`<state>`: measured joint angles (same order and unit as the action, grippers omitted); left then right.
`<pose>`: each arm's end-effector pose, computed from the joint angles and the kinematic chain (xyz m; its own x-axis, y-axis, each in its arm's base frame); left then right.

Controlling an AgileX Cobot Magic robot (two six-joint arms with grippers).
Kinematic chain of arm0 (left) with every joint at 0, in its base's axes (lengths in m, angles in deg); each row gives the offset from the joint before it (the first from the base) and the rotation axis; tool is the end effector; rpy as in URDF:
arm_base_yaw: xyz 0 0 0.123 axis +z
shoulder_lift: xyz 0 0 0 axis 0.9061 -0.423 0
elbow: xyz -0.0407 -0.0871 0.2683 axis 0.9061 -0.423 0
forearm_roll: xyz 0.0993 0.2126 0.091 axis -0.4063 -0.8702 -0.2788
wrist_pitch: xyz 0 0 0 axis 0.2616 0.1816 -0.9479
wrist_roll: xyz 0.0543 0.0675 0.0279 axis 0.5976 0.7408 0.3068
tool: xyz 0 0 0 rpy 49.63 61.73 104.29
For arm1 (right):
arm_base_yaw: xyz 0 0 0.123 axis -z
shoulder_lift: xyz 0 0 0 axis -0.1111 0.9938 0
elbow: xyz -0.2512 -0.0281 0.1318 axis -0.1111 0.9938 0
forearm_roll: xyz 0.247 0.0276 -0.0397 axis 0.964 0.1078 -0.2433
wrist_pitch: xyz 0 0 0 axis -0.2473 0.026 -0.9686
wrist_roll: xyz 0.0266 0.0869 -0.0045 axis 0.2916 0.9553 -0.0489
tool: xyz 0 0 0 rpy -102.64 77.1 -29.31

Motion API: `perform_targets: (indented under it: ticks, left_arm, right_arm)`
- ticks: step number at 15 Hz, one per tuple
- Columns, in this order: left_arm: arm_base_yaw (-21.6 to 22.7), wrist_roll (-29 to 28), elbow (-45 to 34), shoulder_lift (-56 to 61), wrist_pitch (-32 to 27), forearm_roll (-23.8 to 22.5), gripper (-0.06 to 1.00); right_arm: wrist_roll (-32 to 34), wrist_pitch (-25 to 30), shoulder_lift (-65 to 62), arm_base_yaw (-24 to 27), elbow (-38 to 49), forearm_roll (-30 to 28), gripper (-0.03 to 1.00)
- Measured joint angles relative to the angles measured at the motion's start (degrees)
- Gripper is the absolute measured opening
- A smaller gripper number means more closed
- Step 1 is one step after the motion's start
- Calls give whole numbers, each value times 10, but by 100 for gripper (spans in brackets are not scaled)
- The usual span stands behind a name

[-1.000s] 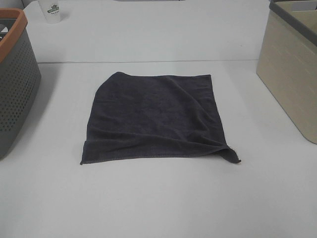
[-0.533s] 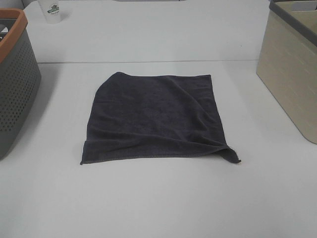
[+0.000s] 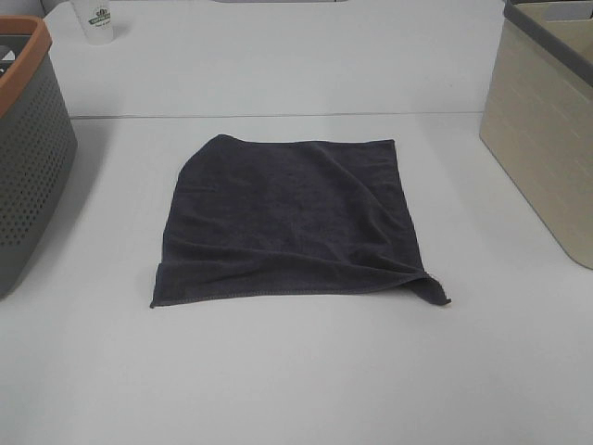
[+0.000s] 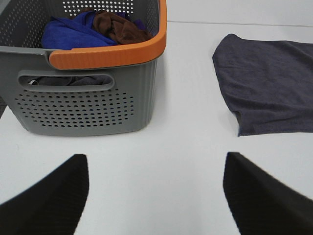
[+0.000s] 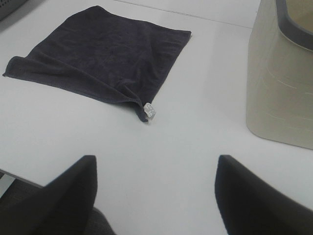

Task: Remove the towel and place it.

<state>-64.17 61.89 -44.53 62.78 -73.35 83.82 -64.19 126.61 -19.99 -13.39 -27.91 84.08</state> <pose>-0.0062 -0.0043 0.2809 -0.4315 -0.0446 -0.9010 0.0107 0.9985 -0.0545 -0.0033 -0.0054 0.2782 -0.4011 -0.1877 -0.8966 -0.3181 0.9464 -0.0558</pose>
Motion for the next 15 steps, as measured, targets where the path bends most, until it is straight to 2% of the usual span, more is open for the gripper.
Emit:
perform_targets:
  ticks: [7, 12, 13, 15]
  left_arm:
    - [-1, 1, 0, 0, 0, 0, 71]
    - [-1, 1, 0, 0, 0, 0, 71]
    - [-1, 1, 0, 0, 0, 0, 71]
    - [-1, 1, 0, 0, 0, 0, 71]
  right_arm:
    - [4, 0, 0, 8, 0, 0, 68]
    - [4, 0, 0, 107, 0, 0, 68]
    - [4, 0, 0, 146, 0, 0, 68]
    - [4, 0, 0, 164, 0, 0, 68]
